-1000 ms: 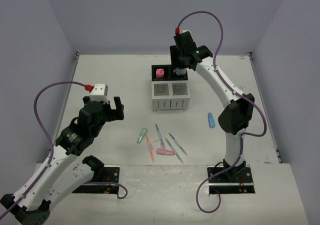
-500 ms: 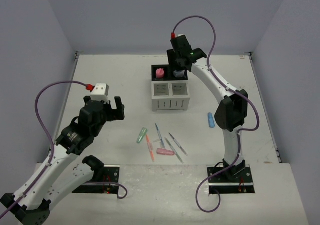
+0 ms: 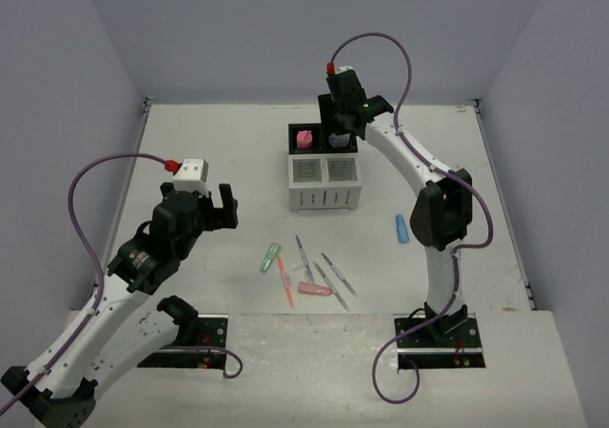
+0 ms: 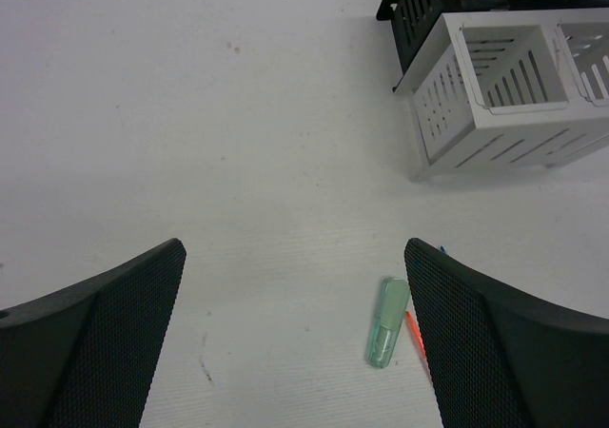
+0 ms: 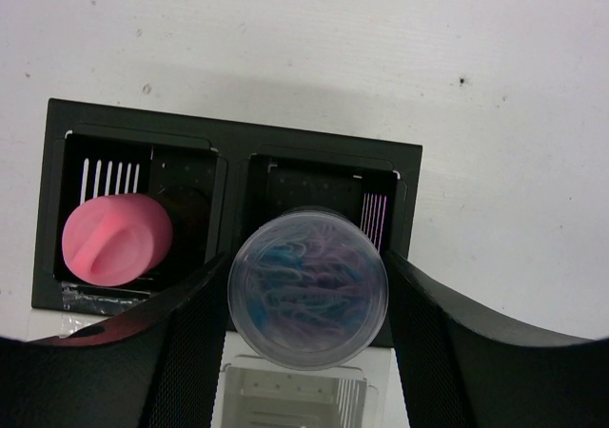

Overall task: Sort the stationery into containers
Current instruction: Place the stationery in the storage box.

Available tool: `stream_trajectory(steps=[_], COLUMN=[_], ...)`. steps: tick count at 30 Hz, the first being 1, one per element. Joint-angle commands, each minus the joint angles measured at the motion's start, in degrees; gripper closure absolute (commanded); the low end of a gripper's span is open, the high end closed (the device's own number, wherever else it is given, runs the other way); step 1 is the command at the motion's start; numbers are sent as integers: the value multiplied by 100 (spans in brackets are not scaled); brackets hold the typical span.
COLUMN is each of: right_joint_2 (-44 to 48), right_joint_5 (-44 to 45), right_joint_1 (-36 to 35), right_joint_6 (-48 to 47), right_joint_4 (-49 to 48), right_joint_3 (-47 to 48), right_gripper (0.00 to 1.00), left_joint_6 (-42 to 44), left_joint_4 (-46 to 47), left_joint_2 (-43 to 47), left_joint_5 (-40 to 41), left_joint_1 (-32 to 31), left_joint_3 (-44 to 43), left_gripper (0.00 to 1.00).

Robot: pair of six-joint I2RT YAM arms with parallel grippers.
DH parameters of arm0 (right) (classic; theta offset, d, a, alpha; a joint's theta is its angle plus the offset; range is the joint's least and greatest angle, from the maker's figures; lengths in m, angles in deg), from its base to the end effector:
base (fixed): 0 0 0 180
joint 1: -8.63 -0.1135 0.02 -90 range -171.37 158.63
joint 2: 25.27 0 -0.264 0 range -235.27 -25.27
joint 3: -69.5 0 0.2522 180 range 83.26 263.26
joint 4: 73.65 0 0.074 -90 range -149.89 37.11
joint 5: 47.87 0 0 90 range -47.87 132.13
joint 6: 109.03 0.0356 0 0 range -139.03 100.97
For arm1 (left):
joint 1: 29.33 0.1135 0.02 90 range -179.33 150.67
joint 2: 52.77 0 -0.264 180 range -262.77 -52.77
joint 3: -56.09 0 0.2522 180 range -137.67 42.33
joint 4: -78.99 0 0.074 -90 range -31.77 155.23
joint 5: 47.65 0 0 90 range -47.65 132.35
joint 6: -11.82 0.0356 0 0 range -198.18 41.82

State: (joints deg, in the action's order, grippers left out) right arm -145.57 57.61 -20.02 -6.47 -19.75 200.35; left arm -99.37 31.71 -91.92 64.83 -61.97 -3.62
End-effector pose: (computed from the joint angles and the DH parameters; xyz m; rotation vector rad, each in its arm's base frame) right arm 0.4257 0.2217 0.3133 -0.1876 2.2866 0.0562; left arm 0.1310 -0.0678 0.3207 -0.0440 2.0045 -0.2024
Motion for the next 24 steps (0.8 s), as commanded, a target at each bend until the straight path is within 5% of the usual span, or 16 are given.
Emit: stream_trajectory(steps=[1,11,24], right_joint_2=[636,205,-150], right_joint_5=[4,53,-120], right_joint_1=[-1,10,113], right_joint_6=[-34,-190,-224], right_joint_4=[68,136,139], right_joint_3=[-72,338,668], right_gripper=[40,46,41], left_joint_6=[203,203,212], left_joint_4=[223,216,232], left_joint_2=[-18,-39,-66], left_joint_5=[-51,-57,-86], left_joint_1=[30,30,30], left_joint_3=[51,54,58], left_gripper=[0,0,0])
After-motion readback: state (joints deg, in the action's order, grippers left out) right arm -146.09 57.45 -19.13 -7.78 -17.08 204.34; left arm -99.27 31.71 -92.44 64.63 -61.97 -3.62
